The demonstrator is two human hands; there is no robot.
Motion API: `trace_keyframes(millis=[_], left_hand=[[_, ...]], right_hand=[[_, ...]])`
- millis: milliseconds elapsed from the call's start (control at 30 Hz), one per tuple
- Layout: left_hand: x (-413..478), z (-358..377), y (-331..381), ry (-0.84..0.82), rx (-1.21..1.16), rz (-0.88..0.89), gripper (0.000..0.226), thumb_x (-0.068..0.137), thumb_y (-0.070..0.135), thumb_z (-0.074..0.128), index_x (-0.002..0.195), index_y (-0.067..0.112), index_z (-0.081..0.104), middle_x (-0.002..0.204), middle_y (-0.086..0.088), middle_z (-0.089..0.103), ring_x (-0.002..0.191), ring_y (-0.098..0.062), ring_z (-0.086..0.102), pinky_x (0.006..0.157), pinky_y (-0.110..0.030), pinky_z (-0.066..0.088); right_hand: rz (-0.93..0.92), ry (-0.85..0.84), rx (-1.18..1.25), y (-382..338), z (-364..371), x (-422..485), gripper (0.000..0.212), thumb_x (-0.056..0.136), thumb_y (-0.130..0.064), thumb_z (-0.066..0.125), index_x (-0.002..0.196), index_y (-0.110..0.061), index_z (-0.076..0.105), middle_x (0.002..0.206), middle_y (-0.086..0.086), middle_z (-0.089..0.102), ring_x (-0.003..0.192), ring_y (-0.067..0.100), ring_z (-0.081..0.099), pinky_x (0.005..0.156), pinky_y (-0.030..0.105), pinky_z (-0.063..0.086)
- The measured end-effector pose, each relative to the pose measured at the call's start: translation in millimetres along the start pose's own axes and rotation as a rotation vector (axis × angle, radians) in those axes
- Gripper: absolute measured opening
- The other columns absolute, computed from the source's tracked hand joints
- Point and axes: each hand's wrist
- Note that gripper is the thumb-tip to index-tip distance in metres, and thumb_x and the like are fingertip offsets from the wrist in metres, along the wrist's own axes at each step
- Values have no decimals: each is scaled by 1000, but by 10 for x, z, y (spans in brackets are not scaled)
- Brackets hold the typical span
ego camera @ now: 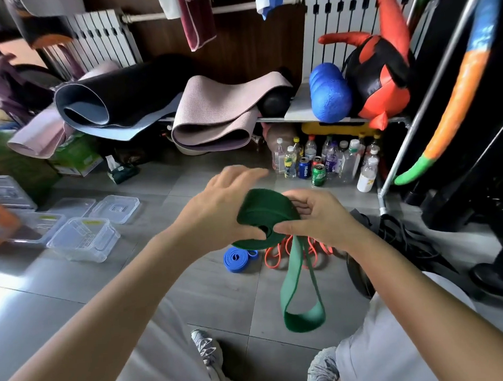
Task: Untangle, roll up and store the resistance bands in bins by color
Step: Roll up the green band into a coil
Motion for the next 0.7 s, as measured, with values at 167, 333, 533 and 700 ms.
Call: trace_keyframes(millis=[167,333,533,700], left_hand=[[117,-9,74,-216,231,4,79,73,45,71,140,45,27,112,11,47,102,-16,53,81,-32,48],[89,28,-8,-7,-123,-17,64,68,30,79,126,37,52,99,18,49,86,-3,45,76,-20,38],[64,106,-50,201,-672,-117,60,62,14,86,109,41,60,105,17,64,95,-11,63,81,-33,56],[83,277,51,317,-994,-191,57,64,0,82,102,36,61,103,4,68,90,-15,68,74,-32,58]], right_hand=[[0,-21,-130,-84,41,34,48,66,-7,83,100,-32,61,96,-10,70,88,1,67,84,23,53],[57,-51,7,-43,-72,-12,55,65,-4,82,111,-20,57,106,-8,67,95,-3,64,82,15,50],[60,-6,146,106,-167,-88,52,65,6,74,113,-7,59,105,1,68,93,8,67,87,21,52],[47,46,262,108,-193,-95,48,60,-9,72,107,-13,61,102,3,70,93,13,68,85,26,55]])
Point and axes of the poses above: each hand's wrist, its own x-axis towards the middle knuckle, its own z-axis out of the palm, y = z × x
